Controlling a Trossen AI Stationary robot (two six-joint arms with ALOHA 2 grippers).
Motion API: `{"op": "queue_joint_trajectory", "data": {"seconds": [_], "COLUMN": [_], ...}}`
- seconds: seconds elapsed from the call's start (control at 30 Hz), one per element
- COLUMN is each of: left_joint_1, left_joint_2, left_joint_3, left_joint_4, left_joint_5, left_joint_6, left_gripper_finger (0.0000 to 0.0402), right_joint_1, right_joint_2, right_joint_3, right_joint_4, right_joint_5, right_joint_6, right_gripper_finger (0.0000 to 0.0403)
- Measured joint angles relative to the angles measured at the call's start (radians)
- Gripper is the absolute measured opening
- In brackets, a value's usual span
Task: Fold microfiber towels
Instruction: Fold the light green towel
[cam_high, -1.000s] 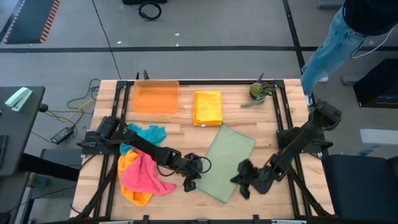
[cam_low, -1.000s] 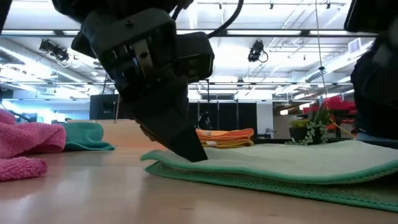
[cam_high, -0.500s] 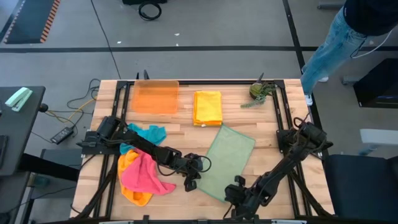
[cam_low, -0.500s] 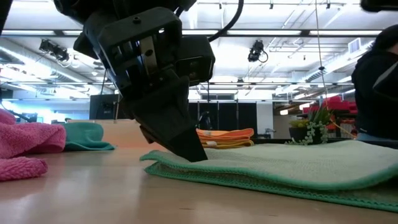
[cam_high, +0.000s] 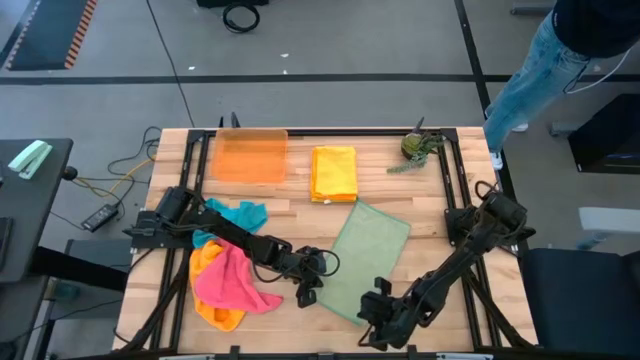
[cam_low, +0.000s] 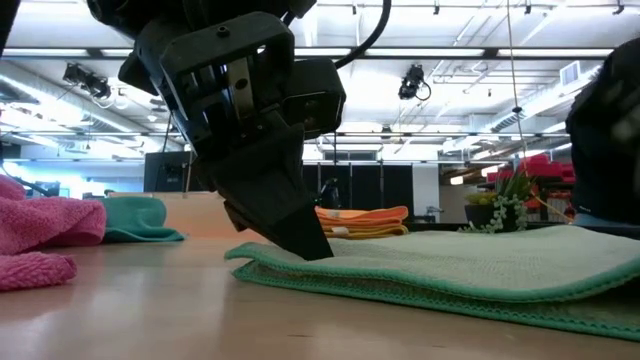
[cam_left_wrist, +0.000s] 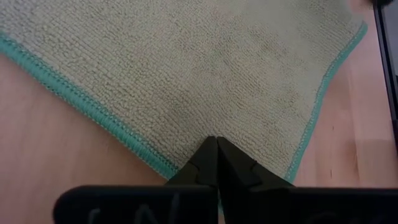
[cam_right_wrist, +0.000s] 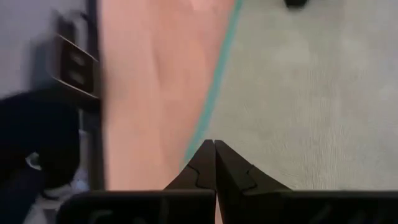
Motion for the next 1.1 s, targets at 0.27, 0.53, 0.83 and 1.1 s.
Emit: {"op": "queue_joint_trajectory", "data": {"seconds": [0.27,0.53,0.83,1.1], "left_joint_1": [0.000,0.000,-0.002,-0.026], "left_joint_2": [0.000,0.000,0.000,0.005], "left_joint_3": [0.000,-0.001,-0.001,-0.003], "left_joint_4": [-0.003,-0.002,-0.001,0.044], "left_joint_5": [0.000,0.000,0.000,0.006], "left_joint_6": [0.000,-0.007,-0.015,-0.121], "left_gripper_finger": [0.0017,0.0020,0.0008,0.0028], "right_joint_1": [0.009,0.014,0.028,0.028], "right_joint_2": [0.037,0.074,0.042,-0.107], "right_joint_3": [-0.001,0.001,-0.003,-0.002], "right_joint_4": [-0.007,-0.012,-0.048,-0.318], "right_joint_5": [-0.093,-0.121,-0.184,-0.079], "right_joint_6": [0.046,0.075,0.092,0.054], "right_gripper_finger": [0.0002,0.0002,0.0002,0.0002]}}
